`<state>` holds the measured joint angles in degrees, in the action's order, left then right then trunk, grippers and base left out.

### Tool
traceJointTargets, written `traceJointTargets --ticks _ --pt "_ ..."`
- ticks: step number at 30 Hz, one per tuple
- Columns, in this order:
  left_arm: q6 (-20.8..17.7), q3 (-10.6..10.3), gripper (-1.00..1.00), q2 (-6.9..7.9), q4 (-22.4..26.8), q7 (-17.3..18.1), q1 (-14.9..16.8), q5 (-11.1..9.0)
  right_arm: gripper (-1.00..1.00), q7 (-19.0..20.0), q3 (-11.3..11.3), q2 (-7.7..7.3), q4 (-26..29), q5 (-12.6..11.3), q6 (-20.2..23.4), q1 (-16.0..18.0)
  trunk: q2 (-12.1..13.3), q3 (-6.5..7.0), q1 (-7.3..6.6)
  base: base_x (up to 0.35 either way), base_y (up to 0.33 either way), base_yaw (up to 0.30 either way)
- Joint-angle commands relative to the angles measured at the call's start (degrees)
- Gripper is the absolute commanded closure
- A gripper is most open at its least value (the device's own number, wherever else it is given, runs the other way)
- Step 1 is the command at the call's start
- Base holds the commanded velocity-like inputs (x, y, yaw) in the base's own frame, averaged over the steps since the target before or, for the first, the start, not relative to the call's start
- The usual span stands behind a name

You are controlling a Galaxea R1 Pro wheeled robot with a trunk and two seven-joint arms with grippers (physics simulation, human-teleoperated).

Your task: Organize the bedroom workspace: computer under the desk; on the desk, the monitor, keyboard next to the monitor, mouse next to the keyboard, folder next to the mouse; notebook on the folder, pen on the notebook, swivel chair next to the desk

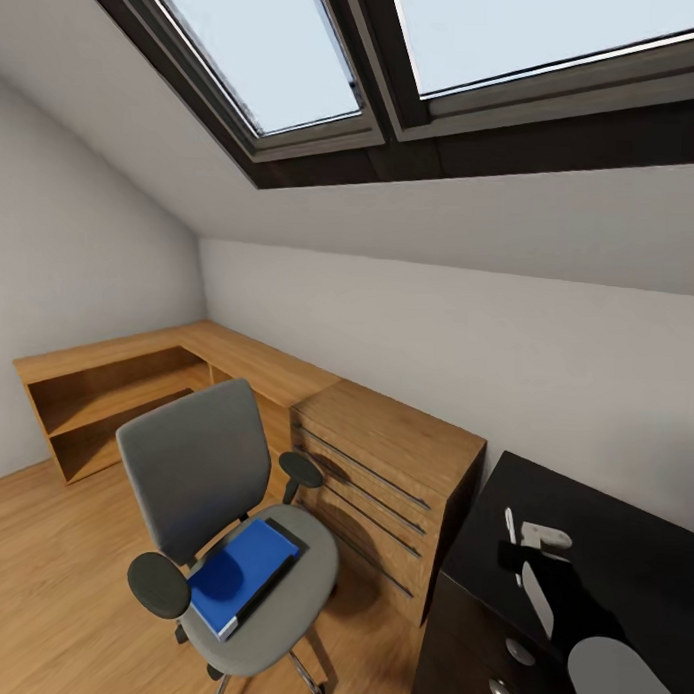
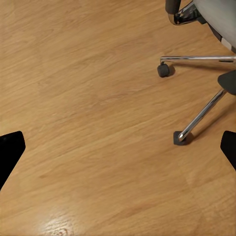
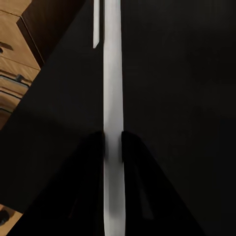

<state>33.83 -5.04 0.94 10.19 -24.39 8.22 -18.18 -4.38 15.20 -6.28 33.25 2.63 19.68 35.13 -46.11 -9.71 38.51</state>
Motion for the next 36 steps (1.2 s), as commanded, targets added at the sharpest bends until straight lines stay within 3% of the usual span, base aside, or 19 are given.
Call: traceJointTargets --ticks 1,10,18,24,36 --pt "0.12 -0.5 -1.0 0.02 0.0 -0.31 0.04 -0.36 1.0 -0.01 0.09 0.01 -0.26 0.18 -0.21 0.05 -0.07 -0.09 0.01 0.0 0.0 0.0" --pt "0.18 -0.5 -1.0 0.02 0.0 -0.39 0.04 -0.36 1.0 -0.28 0.18 -0.45 -12.03 0.18 -11.09 4.67 -0.07 -0.09 0.01 0.088 0.0 0.0" --pt "0.16 -0.5 -1.0 0.02 0.0 -0.39 0.04 -0.42 1.0 -0.47 0.23 -0.57 -13.29 0.11 -13.98 5.09 -0.07 -0.09 0.01 0.137 0.0 0.0" --pt "0.18 -0.5 -1.0 0.02 0.0 -0.4 0.04 -0.41 1.0 -4.6 0.35 -0.56 -14.91 -0.01 -16.18 5.19 -0.07 -0.09 0.01 0.005 0.0 0.0" --pt "0.16 -0.48 -1.0 0.02 0.0 -0.39 0.04 -0.45 1.0 -9.24 0.44 -0.31 -16.06 -0.18 -15.83 5.21 -0.07 -0.09 0.01 0.0 0.0 0.0"
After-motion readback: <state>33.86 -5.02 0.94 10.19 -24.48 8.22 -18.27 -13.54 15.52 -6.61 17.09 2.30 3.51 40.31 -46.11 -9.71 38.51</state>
